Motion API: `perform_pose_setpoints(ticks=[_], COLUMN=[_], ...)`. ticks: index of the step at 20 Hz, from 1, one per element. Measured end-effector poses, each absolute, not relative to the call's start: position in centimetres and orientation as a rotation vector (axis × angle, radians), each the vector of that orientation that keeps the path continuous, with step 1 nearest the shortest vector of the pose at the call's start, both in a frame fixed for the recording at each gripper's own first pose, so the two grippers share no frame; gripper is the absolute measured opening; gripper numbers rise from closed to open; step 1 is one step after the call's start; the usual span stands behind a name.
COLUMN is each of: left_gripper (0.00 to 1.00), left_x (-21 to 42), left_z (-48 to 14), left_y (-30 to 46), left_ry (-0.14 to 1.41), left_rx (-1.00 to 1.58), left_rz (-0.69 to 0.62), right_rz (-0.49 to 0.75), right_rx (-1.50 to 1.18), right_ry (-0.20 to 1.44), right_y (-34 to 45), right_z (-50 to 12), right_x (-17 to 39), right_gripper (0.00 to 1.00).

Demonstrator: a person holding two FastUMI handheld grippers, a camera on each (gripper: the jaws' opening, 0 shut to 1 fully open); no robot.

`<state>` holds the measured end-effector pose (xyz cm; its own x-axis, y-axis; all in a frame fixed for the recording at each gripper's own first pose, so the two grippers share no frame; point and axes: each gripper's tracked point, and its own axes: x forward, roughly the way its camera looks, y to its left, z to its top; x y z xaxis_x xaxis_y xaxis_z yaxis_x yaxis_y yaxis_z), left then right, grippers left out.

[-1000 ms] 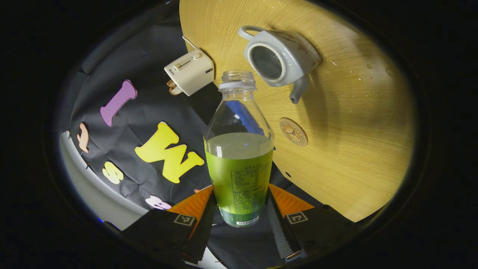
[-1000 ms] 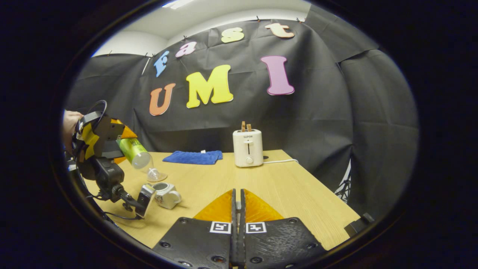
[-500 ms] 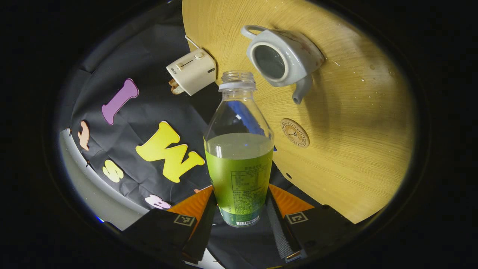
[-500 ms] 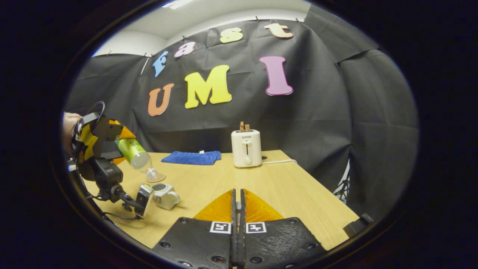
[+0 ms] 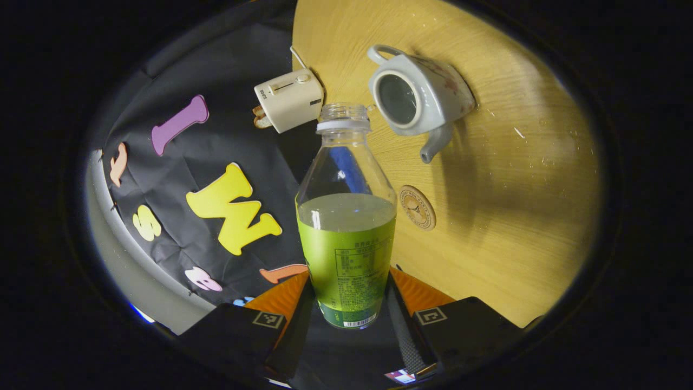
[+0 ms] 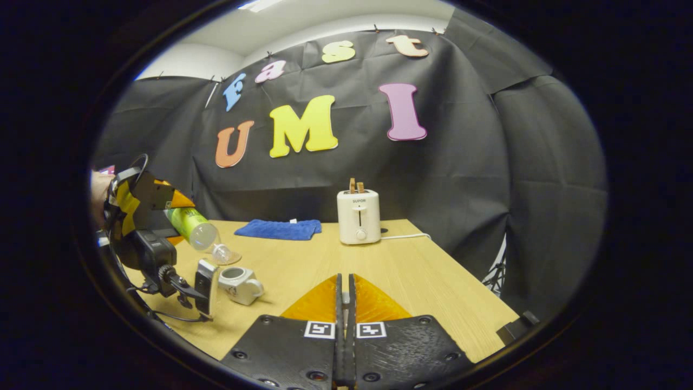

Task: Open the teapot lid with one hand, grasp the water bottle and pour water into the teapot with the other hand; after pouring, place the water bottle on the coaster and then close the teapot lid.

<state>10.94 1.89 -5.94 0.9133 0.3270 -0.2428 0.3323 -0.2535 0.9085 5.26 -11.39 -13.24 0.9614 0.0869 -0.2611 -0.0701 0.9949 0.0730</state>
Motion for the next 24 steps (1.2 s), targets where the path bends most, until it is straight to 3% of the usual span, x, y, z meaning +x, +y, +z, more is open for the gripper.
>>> perform_pose_setpoints(ticks=[7, 12, 17, 24], left_gripper=[0.73, 0.74, 0.74, 0.74], left_x=[9.6, 8.9, 7.5, 7.4], left_z=[-10.2, -10.2, -12.3, -10.1], left_y=[4.9, 5.8, 4.2, 3.4], left_ry=[0.529, 0.471, 0.459, 0.365], left_rx=[1.209, 0.812, 0.401, -0.046], left_rz=[-0.034, 0.019, -0.015, -0.02], right_rz=[0.094, 0.114, 0.149, 0.157], right_rx=[0.046, 0.046, 0.058, 0.043], right_ry=[0.259, 0.255, 0.266, 0.257], right_y=[-9.6, -7.9, -6.0, -4.6], right_z=[-12.1, -11.3, -10.5, -10.1], right_x=[5.3, 5.5, 5.7, 5.4], right_gripper=[0.0, 0.0, 0.0, 0.0])
